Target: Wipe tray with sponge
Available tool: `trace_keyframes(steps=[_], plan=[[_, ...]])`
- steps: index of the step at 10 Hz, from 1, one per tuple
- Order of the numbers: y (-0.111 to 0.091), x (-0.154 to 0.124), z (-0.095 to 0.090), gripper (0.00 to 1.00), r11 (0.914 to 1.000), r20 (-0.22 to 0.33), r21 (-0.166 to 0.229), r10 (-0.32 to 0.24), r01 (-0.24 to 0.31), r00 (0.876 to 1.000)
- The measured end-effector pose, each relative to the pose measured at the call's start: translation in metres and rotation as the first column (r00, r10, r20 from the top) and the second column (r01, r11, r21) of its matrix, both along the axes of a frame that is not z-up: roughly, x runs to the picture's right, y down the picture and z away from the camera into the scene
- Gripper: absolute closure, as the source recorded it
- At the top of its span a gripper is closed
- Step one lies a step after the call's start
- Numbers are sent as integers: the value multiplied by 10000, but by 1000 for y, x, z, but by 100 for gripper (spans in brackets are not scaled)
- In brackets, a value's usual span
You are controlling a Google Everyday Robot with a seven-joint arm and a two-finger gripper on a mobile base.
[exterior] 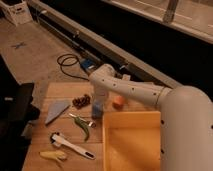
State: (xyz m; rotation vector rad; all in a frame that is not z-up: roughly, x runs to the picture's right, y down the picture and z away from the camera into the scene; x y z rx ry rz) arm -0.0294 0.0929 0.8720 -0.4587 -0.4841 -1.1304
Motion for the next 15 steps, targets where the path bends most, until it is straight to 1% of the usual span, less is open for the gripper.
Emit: trace_keyframes(steps=[2,4,7,10,11,12,13,15], plan=[[1,-2,4,35,9999,252,10,100,-101,9996],[4,-7,11,35,9998,446,-120,137,-132,9989],[11,-15,25,35,9990,725,-418,181,-151,9972],[19,-31,37,35,9967,1065,-806,-12,98,9943],[21,-35,39,40,9958,1139,-902,-60,163,9935],[23,-38,40,49,9950,1200,-964,-134,251,9927],[24,-37,40,57,9947,1186,-997,-152,271,9928],[24,-37,39,79,9945,1186,-1004,-184,305,9928]])
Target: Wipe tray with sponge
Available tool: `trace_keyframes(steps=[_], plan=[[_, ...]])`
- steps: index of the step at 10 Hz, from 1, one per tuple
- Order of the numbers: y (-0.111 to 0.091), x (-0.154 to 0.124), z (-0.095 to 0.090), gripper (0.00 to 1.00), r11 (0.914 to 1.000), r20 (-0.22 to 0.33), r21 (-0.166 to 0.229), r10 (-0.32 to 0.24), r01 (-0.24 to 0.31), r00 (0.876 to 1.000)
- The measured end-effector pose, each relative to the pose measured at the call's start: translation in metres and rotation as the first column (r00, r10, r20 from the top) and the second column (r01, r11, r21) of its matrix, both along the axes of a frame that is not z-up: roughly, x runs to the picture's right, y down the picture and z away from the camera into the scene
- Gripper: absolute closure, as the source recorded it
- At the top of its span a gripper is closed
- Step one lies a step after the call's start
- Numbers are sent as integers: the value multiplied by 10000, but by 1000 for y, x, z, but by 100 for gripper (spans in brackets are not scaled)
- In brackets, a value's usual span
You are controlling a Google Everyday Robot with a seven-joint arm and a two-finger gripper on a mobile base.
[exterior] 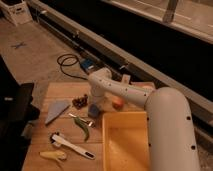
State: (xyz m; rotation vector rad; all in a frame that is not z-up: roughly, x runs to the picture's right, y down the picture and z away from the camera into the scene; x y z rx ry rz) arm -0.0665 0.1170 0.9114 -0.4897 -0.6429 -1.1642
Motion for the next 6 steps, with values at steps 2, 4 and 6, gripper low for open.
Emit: trace_keyframes(steps=[2,4,6], plan=[[0,3,-1,96,10000,-90,11,46,-45,9999],[-7,12,-12,100,9996,-490,235,184,-173,9986],[-18,22,-27,100,9980,-993,592,285,-227,9946]])
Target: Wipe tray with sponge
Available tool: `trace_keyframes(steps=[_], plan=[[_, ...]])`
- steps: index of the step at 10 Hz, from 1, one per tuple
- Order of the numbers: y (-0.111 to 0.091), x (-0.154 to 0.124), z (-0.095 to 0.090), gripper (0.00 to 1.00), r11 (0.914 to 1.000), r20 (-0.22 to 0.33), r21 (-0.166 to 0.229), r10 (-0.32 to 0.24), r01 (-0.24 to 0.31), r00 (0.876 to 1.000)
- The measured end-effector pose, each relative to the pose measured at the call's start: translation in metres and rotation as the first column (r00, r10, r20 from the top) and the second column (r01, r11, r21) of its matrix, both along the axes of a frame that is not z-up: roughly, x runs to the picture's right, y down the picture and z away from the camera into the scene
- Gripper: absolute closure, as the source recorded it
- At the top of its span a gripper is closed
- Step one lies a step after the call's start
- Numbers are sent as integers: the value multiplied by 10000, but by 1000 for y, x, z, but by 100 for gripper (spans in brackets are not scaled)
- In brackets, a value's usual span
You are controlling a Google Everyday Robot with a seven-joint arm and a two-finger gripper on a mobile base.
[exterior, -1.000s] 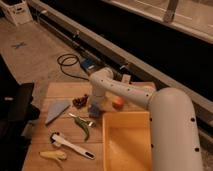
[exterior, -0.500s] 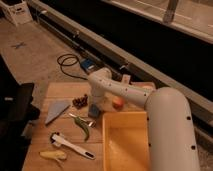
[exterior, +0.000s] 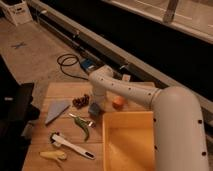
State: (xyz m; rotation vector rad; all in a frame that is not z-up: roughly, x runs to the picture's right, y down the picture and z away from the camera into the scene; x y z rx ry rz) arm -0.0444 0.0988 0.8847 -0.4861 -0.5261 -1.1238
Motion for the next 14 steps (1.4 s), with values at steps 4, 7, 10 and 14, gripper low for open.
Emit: trace_keyframes(steps=[4,7,10,14], plan=[[-43,28,-44,100,9902,-1066,1205,835,-704,9908],[-68,57,-73,100,9692,-1593,2061,1692,-1349,9726],[-85,97,-113,100,9495,-2638,2683,2346,-1624,9356],[-57,118,-171,100,9404,-3991,2832,2938,-1880,8686]])
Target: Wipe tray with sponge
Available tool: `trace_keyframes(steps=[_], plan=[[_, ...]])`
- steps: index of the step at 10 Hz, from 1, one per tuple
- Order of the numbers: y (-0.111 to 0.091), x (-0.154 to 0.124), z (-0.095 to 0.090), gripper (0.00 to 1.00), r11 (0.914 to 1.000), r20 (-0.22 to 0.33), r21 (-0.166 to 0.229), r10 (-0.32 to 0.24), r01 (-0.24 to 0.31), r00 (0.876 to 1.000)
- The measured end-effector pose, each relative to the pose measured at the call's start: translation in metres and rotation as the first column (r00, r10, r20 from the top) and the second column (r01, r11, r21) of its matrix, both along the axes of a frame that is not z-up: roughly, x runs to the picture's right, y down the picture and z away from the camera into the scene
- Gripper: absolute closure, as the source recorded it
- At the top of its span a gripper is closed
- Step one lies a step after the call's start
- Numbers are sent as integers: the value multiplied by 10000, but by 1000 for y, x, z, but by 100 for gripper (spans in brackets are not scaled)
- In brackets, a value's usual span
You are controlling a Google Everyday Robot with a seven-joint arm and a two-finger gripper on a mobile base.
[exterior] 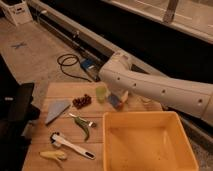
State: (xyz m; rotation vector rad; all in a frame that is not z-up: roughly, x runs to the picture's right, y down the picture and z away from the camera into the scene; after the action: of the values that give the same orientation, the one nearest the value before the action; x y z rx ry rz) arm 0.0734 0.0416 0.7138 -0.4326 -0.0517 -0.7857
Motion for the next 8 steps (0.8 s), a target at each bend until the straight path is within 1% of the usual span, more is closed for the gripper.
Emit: trace_keyframes(steps=[2,3,4,5,6,7,8], plan=[[22,1,-22,100,9985,-512,-245,476,-489,9976],[37,5,-35,100,9951,-791,-361,888,-919,9929],[47,6,-43,100,9917,-964,-445,1159,-1206,9886],[66,9,-54,100,9834,-1209,-605,1627,-1709,9792],[82,13,-62,100,9737,-1388,-665,2073,-2179,9684],[99,18,-70,100,9606,-1603,-725,2543,-2684,9537],[113,21,-74,100,9479,-1769,-865,2883,-3066,9411]])
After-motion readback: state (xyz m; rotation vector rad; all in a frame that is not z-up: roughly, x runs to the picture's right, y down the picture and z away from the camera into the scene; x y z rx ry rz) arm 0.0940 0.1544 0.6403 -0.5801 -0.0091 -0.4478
